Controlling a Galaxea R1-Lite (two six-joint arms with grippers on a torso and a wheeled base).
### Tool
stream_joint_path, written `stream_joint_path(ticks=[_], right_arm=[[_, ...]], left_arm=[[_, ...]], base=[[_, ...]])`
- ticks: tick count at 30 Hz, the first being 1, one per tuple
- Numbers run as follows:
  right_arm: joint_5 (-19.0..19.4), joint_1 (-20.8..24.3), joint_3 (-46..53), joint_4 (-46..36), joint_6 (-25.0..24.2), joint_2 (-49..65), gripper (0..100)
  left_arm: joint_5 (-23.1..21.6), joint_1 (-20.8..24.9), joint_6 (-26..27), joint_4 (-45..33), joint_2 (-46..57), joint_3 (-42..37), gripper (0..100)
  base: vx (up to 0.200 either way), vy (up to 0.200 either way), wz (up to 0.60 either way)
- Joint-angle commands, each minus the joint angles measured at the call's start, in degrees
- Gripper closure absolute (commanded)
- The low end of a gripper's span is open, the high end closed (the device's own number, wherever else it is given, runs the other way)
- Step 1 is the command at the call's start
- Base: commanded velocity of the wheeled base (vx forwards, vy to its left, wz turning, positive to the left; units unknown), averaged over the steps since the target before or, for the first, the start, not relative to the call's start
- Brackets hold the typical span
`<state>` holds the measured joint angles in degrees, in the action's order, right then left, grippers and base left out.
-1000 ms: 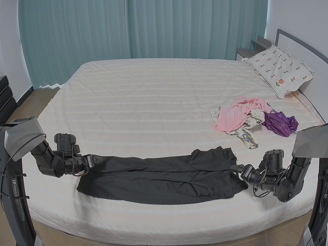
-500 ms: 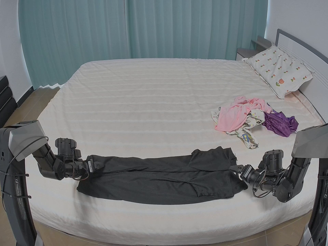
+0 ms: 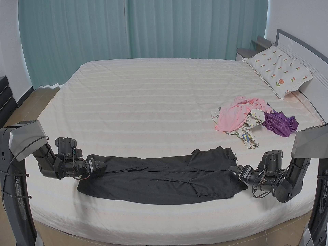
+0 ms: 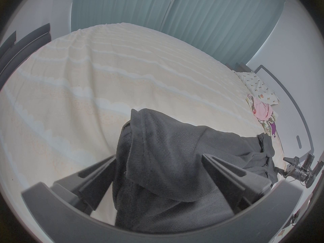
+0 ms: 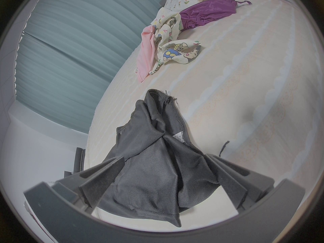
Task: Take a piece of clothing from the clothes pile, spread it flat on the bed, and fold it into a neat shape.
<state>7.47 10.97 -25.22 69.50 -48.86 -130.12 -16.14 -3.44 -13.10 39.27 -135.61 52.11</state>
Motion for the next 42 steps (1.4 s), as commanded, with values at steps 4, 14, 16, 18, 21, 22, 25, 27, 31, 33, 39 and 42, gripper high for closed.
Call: stream_joint_path(ticks=[4,14,16,18,21,22,25,27,31,33,39,42], right_arm=[[0.0,0.2,0.0,0.0,-0.1,-0.1,0],[0.0,0.2,0.0,0.0,-0.1,-0.1,0],[0.0,0.2,0.0,0.0,-0.1,0.0,0],[0.0,0.2,0.0,0.0,-0.1,0.0,0],[0.0,0.2,0.0,0.0,-0.1,0.0,0],[0.0,0.2,0.0,0.0,-0.1,0.0,0],[0.0,0.2,0.0,0.0,-0.1,0.0,0],[0.0,0.2,0.0,0.0,-0.1,0.0,0],[0.1,0.0,-0.1,0.0,-0.1,0.0,0],[0.1,-0.1,-0.1,0.0,-0.1,0.0,0],[0.1,-0.2,-0.2,0.0,-0.1,0.0,0],[0.1,-0.2,-0.2,0.0,-0.1,0.0,0]], left_arm=[[0.1,-0.3,0.0,0.0,0.2,-0.3,100],[0.1,-3.3,0.1,0.0,2.7,-0.8,100],[0.1,-3.9,0.0,0.0,3.4,-0.9,100],[0.1,-4.5,0.0,-0.1,4.0,-0.9,100],[0.1,-5.3,0.1,-0.4,4.4,-0.9,100],[0.1,-5.8,0.1,-1.1,4.7,-0.8,100],[0.0,-7.2,0.1,-2.8,6.1,-0.6,100],[-0.3,-8.8,0.1,-4.4,7.3,-0.3,100],[-1.5,-10.9,-0.2,-5.7,9.2,-0.3,100],[-2.1,-11.9,-0.3,-6.0,9.9,-0.3,100],[-2.6,-14.0,-0.6,-6.9,11.4,-1.0,100],[-2.4,-13.7,-0.7,-6.9,12.1,-1.8,100]], base=[[0.0,0.0,0.0],[0.0,0.0,0.0],[0.0,0.0,0.0],[0.0,0.0,0.0],[0.0,0.0,0.0],[0.0,0.0,0.0],[0.0,0.0,0.0],[0.0,0.0,0.0],[0.0,0.0,0.0],[0.0,0.0,0.0],[0.0,0.0,0.0],[0.0,0.0,0.0]])
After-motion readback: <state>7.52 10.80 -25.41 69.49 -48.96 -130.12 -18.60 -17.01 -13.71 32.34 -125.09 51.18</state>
